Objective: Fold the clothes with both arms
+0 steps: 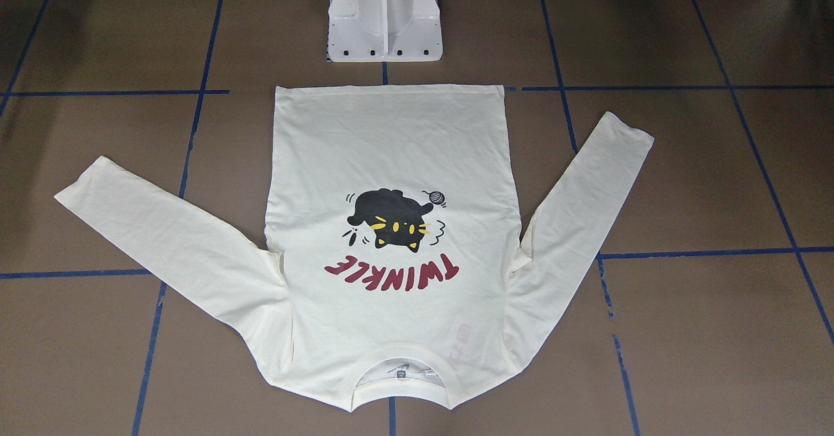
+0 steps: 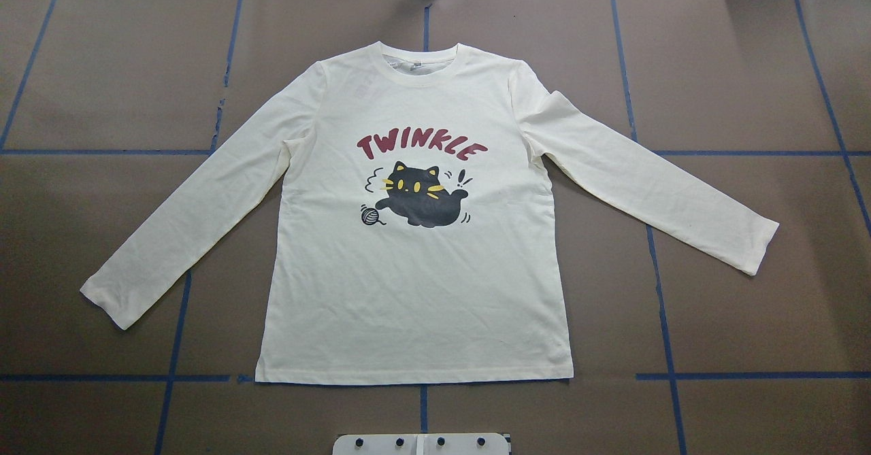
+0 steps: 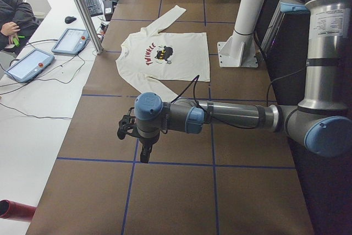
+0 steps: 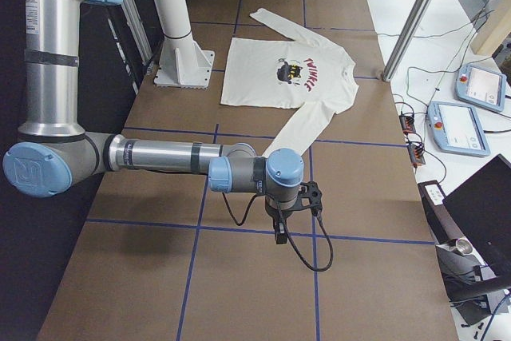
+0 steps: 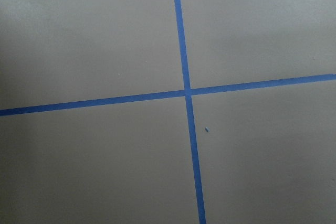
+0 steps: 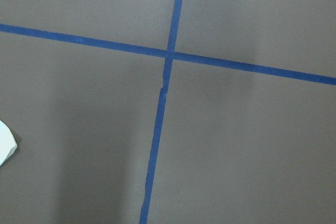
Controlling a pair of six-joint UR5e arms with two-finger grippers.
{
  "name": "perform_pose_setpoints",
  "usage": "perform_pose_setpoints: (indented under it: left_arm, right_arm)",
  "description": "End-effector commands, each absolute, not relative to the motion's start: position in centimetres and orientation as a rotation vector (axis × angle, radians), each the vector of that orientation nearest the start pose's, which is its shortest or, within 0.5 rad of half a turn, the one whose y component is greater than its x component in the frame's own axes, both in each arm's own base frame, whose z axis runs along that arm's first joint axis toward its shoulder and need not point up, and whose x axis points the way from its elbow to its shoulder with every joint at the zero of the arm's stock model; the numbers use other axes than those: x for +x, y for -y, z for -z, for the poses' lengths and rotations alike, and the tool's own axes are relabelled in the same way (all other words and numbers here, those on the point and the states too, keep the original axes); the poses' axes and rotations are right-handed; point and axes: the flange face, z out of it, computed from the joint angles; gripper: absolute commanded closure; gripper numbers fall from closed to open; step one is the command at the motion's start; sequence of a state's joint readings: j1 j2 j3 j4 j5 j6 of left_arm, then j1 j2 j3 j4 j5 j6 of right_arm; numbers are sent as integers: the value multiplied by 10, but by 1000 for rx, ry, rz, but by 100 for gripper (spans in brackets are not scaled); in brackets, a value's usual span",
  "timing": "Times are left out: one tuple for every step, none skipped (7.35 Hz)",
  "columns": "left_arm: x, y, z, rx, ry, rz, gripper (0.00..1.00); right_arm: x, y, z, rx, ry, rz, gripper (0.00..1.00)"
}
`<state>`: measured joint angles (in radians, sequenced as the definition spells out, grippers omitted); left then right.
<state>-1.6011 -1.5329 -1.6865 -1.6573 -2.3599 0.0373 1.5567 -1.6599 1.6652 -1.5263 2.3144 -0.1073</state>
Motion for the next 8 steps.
perform_pose_setpoints:
  left_arm:
    - [-78,488,-595,281,-775,-110,0]
    - [-78,493,-590,341,-770,-134,0]
    - [-78,493,-589,397,-767,-159,0]
    - [-77,491,-585,444,-768,-183,0]
    - [-77,492,-578,487,-763,-198,0]
    - [-77,491,-579,500,-760,-203,0]
    - [-77,491,-578,502,-760,-204,0]
    - [-77,491,-576,504,-761,-205,0]
  right_arm:
    - [59,470,-610,164,736,164,0]
    - [59,482,-588,217,728,179,0]
    - [59,490,-586,233,723,175,0]
    - [58,484,-594,267,732,186,0]
    - [57,481,-596,279,750,154,0]
    - [56,473,-593,343,750,164,0]
    - [38,457,-604,346,777,157,0]
    - [1,447,-604,320,837,103,0]
